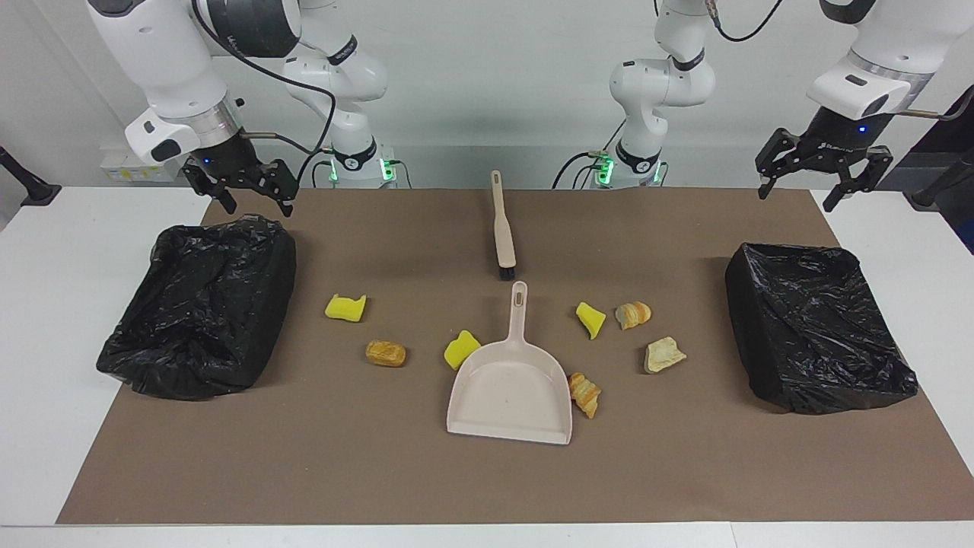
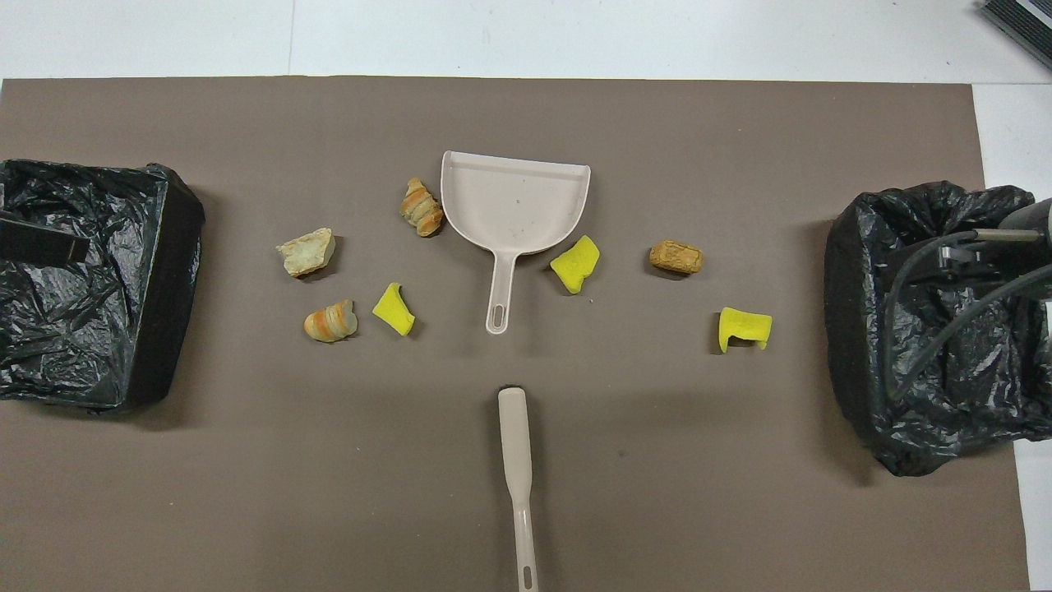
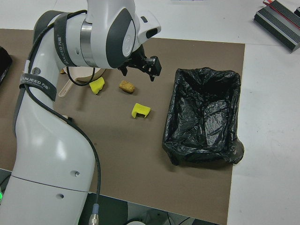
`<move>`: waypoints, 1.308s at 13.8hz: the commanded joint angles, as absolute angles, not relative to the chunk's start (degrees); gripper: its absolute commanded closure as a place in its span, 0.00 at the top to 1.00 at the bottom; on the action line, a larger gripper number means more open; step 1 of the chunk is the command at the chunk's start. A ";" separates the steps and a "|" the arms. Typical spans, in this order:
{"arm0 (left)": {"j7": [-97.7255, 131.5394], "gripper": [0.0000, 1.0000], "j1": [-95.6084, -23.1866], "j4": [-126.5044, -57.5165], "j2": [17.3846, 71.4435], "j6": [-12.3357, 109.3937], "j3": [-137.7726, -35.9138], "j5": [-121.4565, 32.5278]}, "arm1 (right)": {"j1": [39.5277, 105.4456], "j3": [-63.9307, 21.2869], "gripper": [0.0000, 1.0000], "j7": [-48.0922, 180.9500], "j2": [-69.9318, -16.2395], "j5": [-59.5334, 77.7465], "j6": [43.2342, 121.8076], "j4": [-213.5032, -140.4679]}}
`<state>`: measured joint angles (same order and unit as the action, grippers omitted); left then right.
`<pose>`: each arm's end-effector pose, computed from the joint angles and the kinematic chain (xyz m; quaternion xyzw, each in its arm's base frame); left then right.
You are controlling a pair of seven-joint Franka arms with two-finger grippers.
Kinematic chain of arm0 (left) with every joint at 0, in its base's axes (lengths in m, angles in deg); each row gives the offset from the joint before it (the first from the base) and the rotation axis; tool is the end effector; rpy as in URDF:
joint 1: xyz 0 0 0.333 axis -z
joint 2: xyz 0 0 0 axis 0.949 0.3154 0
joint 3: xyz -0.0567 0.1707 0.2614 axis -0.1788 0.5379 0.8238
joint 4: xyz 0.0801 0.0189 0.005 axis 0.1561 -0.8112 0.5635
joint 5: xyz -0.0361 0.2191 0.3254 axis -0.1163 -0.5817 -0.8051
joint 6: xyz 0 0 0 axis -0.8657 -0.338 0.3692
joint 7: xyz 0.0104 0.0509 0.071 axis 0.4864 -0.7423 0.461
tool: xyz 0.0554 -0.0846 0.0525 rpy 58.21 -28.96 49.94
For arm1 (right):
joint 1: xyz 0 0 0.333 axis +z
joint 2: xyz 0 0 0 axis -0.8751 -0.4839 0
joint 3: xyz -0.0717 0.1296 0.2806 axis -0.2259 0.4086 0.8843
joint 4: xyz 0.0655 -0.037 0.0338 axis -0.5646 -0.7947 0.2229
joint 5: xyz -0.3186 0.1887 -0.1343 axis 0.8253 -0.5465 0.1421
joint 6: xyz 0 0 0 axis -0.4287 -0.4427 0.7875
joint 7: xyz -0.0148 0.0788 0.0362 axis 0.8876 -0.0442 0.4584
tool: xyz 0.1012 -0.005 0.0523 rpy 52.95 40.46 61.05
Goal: Sweep and dump trash in bin
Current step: 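Reach the right gripper to the beige dustpan handle and grasp it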
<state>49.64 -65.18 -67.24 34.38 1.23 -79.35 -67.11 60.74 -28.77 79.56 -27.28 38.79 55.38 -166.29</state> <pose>0.5568 -0.0241 0.6682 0.9838 -0.1679 0.0610 0.0145 0.5512 -0.0037 0.6012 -0.9986 0.0492 0.0189 0.0072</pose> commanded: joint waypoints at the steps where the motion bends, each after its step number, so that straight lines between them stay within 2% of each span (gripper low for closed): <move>1: 49.75 1.00 -65.46 -67.19 34.00 0.23 -79.68 -68.02 | 60.80 -28.35 1.00 79.96 -25.29 38.20 54.49 -168.49; 6: 49.75 1.00 -65.46 -67.19 34.00 0.23 -79.68 -68.02 | 60.71 -27.20 1.00 79.70 -24.76 37.68 51.95 -168.86; 9: 49.75 1.00 -65.46 -67.19 34.00 0.23 -79.68 -68.02 | 61.15 -24.75 1.00 79.87 -26.15 37.24 56.15 -168.25; 13: 49.75 1.00 -65.46 -67.19 34.00 0.32 -79.68 -68.02 | 63.42 -22.28 1.00 83.02 -33.70 37.41 58.86 -164.83; 18: 49.75 1.00 -65.46 -67.19 34.00 0.32 -79.68 -68.02 | 72.56 -22.28 1.00 93.65 -41.79 36.79 70.10 -163.94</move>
